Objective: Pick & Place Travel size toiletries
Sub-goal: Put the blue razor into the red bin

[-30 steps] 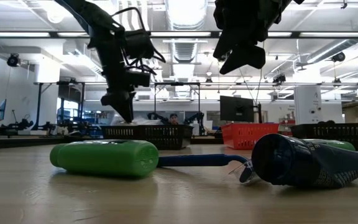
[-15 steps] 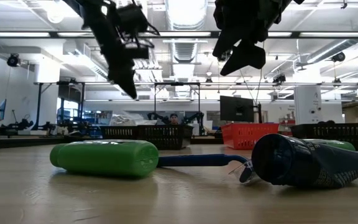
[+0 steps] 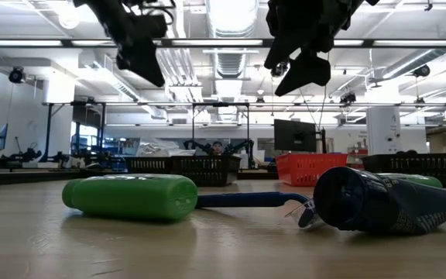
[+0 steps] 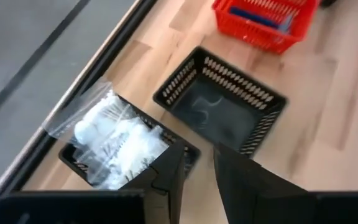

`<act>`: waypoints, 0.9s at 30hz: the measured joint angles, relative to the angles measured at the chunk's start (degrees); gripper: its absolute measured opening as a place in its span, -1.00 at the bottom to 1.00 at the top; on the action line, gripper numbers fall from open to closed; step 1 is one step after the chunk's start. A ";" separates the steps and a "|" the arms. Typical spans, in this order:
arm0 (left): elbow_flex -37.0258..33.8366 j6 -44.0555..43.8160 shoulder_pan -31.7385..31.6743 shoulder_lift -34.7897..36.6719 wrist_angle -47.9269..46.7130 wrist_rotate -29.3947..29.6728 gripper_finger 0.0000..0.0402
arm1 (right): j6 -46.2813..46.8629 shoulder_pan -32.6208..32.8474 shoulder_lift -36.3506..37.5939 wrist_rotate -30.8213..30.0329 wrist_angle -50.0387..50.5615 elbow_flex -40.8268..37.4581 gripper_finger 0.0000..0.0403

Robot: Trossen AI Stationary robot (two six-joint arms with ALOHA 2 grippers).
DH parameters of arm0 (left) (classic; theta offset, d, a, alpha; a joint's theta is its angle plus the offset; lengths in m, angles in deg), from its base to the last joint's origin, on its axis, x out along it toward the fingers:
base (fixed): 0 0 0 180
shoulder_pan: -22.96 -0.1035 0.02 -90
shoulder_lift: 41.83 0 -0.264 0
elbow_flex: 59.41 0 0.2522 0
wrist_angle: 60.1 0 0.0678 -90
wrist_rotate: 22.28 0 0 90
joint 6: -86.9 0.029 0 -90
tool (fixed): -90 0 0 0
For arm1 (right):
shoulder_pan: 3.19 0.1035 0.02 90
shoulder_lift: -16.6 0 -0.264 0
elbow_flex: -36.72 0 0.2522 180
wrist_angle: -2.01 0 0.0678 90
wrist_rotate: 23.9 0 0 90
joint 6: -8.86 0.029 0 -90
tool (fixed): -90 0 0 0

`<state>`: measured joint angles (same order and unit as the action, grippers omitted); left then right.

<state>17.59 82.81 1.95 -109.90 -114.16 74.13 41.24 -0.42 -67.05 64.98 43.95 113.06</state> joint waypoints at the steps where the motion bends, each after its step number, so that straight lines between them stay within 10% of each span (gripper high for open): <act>1: -0.06 -1.13 0.36 0.86 -0.25 -0.40 -0.55 | 0.00 -0.01 0.00 0.00 0.00 0.00 0.65; 27: -1.68 -20.21 16.45 5.66 -2.19 -2.55 -0.55 | 4.14 4.63 0.00 -0.42 -0.63 -0.02 0.60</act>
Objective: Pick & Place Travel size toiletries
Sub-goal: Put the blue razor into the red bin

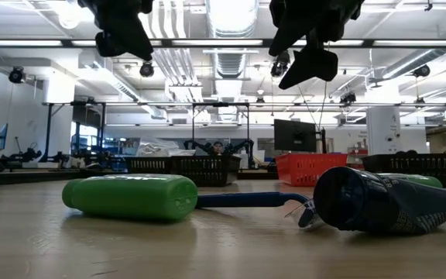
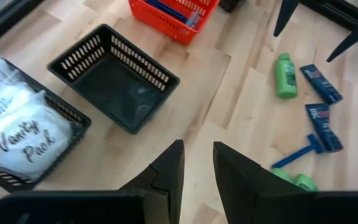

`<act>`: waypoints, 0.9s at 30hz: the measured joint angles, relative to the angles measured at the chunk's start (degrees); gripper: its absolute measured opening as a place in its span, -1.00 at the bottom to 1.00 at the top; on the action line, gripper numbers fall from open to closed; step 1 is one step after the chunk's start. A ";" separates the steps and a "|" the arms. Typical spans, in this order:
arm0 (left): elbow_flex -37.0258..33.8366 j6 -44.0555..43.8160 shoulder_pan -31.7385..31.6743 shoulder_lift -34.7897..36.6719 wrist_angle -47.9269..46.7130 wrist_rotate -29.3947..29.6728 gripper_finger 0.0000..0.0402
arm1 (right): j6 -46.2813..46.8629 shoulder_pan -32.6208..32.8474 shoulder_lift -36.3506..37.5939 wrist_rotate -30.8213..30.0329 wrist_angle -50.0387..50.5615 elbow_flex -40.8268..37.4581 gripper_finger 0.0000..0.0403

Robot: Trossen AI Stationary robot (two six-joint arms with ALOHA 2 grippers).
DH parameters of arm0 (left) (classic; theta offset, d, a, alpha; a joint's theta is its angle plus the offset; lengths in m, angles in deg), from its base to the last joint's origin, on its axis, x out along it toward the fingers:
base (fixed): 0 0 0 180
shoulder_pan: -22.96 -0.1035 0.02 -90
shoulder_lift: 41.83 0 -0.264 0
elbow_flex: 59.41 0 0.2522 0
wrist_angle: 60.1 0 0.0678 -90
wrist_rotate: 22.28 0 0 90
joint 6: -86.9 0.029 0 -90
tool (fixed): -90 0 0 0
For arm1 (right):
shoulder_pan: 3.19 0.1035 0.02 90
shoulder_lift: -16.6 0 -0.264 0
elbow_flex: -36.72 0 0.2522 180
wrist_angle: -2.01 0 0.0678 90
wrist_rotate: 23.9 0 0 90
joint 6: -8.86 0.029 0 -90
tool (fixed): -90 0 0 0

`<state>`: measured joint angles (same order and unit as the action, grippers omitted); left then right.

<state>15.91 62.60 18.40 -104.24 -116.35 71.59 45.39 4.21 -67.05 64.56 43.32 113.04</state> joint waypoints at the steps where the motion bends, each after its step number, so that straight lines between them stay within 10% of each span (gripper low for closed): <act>1: 0.00 -0.83 0.58 0.00 0.01 0.05 -0.55 | 0.31 0.05 0.00 0.00 0.00 0.00 0.58; 27: -0.04 -16.66 20.77 -17.17 11.21 2.83 -0.55 | 0.38 6.48 0.00 -0.15 1.03 -0.13 0.46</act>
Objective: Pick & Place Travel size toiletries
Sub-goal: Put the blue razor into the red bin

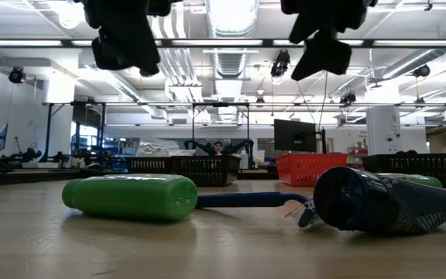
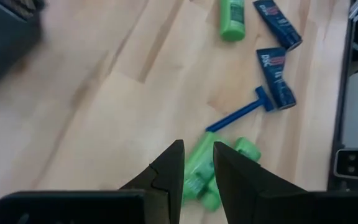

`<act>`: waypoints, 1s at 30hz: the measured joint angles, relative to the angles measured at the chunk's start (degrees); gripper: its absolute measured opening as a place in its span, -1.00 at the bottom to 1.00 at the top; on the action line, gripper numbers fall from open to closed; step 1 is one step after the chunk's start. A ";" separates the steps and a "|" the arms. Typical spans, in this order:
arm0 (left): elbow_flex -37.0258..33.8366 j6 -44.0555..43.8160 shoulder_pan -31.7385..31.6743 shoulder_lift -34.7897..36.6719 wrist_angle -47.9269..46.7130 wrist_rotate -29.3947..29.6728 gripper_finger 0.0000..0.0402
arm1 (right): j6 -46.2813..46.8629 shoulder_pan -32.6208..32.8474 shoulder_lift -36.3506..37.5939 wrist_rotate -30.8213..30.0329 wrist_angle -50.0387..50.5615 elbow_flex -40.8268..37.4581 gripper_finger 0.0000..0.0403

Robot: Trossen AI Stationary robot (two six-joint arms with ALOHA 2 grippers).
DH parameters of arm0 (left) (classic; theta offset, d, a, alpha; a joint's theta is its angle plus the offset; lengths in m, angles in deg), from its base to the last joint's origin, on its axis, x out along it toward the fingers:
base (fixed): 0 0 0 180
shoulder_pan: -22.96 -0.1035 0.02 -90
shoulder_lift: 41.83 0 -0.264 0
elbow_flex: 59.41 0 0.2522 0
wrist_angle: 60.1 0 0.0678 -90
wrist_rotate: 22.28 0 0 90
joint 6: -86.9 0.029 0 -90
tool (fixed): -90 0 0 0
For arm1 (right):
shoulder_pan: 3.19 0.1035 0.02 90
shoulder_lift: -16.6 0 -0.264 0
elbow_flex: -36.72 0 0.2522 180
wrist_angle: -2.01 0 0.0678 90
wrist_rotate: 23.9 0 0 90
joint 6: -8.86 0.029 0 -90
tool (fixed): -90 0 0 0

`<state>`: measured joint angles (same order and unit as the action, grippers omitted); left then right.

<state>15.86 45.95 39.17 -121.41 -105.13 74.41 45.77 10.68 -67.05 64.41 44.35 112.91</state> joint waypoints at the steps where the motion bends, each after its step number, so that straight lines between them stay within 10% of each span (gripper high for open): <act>1: 0.00 -0.80 0.52 -0.86 1.25 0.02 -0.55 | 0.00 0.68 0.00 0.02 0.20 0.00 0.48; 18: 0.00 -8.59 4.44 -5.68 6.37 -0.04 -0.57 | 2.12 4.65 0.13 -2.85 3.18 -0.02 0.73; 30: 0.04 -0.96 4.70 1.23 -15.58 0.18 -0.57 | 14.72 4.43 -2.03 -7.61 -0.33 -0.11 0.66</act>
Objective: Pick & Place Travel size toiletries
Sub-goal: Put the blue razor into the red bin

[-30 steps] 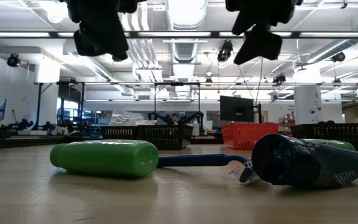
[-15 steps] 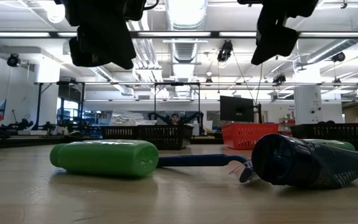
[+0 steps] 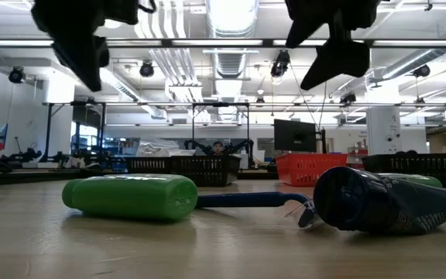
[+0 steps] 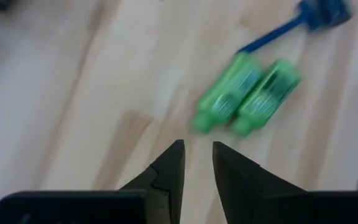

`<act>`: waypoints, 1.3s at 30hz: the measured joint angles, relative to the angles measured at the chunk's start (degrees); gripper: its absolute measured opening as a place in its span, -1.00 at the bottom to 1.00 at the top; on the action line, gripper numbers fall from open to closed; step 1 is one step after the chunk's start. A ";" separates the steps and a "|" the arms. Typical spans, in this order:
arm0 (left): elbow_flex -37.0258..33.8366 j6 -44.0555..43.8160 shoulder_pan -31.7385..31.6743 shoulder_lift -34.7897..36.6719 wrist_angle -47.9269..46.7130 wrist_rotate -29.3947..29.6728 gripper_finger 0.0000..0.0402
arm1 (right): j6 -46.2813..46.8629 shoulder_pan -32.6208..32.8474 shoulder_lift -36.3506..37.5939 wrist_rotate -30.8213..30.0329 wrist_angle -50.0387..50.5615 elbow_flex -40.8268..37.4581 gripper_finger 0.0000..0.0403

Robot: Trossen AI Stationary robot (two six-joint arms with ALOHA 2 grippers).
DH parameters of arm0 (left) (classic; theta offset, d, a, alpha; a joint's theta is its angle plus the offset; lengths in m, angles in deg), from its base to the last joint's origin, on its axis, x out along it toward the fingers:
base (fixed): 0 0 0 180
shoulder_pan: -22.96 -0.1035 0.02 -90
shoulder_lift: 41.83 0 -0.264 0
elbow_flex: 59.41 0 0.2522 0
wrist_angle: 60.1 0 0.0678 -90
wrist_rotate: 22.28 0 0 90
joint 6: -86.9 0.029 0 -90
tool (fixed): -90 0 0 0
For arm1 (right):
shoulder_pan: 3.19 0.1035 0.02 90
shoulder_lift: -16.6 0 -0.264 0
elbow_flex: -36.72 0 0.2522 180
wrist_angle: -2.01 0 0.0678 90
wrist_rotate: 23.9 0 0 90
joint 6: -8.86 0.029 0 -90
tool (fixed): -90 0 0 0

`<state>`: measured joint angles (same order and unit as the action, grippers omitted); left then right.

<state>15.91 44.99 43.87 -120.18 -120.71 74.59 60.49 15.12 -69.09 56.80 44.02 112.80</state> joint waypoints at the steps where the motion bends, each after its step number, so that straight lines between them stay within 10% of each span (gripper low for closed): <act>1: 0.00 1.43 -0.02 0.71 -1.42 0.76 -0.56 | 1.74 0.02 -0.44 -0.02 -1.02 0.00 0.65; 12: 0.00 15.40 -0.20 7.72 -8.21 10.91 -0.55 | 24.43 0.07 -3.65 -2.48 -4.60 -0.02 0.53; 24: -4.10 20.45 -0.24 15.37 -9.74 11.17 -0.55 | 18.94 -2.17 -3.30 -17.87 -4.37 10.64 0.64; 39: -13.06 18.69 -0.28 24.39 -7.86 11.05 -0.55 | 25.84 -5.64 -4.13 -6.04 10.10 12.74 0.72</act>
<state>2.85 63.68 43.58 -95.79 -128.57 85.64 86.33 9.48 -73.22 50.77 54.11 125.54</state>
